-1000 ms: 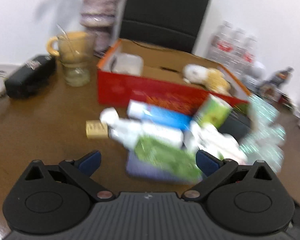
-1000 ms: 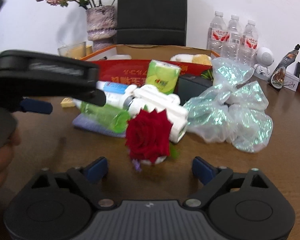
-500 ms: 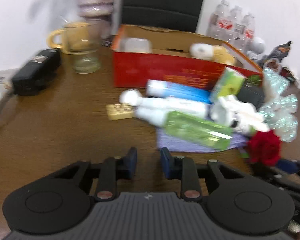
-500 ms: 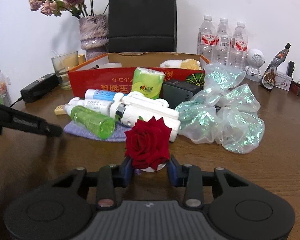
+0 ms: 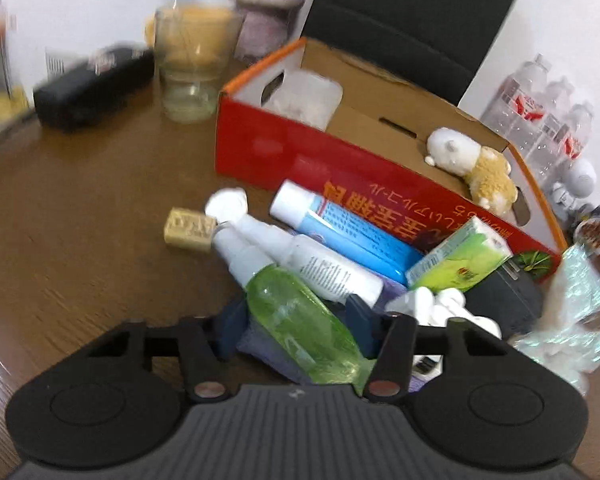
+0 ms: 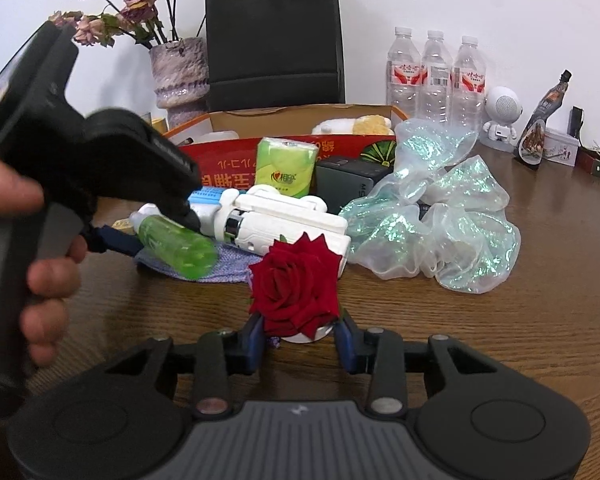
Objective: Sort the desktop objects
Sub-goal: 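Grasp the red rose with the right tool while the left tool grasps the green spray bottle, then carry the rose and spray bottle into the cardboard box and open both tools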
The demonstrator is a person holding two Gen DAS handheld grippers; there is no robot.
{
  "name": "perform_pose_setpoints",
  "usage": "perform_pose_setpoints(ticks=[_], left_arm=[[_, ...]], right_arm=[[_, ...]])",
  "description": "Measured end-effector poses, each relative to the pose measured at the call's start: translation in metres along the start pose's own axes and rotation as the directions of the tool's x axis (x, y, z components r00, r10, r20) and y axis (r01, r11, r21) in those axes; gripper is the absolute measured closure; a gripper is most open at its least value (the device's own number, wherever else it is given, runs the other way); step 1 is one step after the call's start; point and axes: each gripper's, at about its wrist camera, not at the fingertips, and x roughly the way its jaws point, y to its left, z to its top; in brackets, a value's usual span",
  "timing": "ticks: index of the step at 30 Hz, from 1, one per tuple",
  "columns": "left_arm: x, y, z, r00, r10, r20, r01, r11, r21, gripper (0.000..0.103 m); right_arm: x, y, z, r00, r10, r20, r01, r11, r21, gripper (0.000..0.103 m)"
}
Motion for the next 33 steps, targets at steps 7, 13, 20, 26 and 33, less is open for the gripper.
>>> perform_pose_setpoints(ticks=[7, 13, 20, 26, 33], left_arm=[[-0.03, 0.032, -0.028, 0.995, -0.098, -0.011, 0.097, 0.961, 0.259, 0.071], [-0.039, 0.04, -0.049, 0.994, -0.103, 0.034, 0.084, 0.926, 0.369, 0.06], [-0.062, 0.053, -0.067, 0.991, -0.112, 0.075, 0.075, 0.92, 0.384, 0.072], [-0.087, 0.065, -0.077, 0.986, -0.123, 0.114, 0.075, 0.93, 0.361, 0.072], [-0.106, 0.07, -0.067, 0.974, -0.155, 0.165, 0.091, 0.937, 0.338, 0.072]], right_arm=[[-0.003, -0.004, -0.002, 1.0, 0.018, 0.002, -0.018, 1.0, 0.01, 0.067], [0.005, 0.006, 0.002, 1.0, 0.015, -0.005, -0.015, 1.0, -0.024, 0.051], [0.001, 0.014, -0.001, 1.0, -0.015, -0.005, 0.014, 0.998, -0.06, 0.072], [-0.029, 0.011, -0.016, 1.0, 0.014, 0.011, -0.014, 1.0, 0.001, 0.085], [-0.059, 0.004, -0.02, 0.999, 0.011, 0.052, -0.013, 0.999, 0.032, 0.085]])
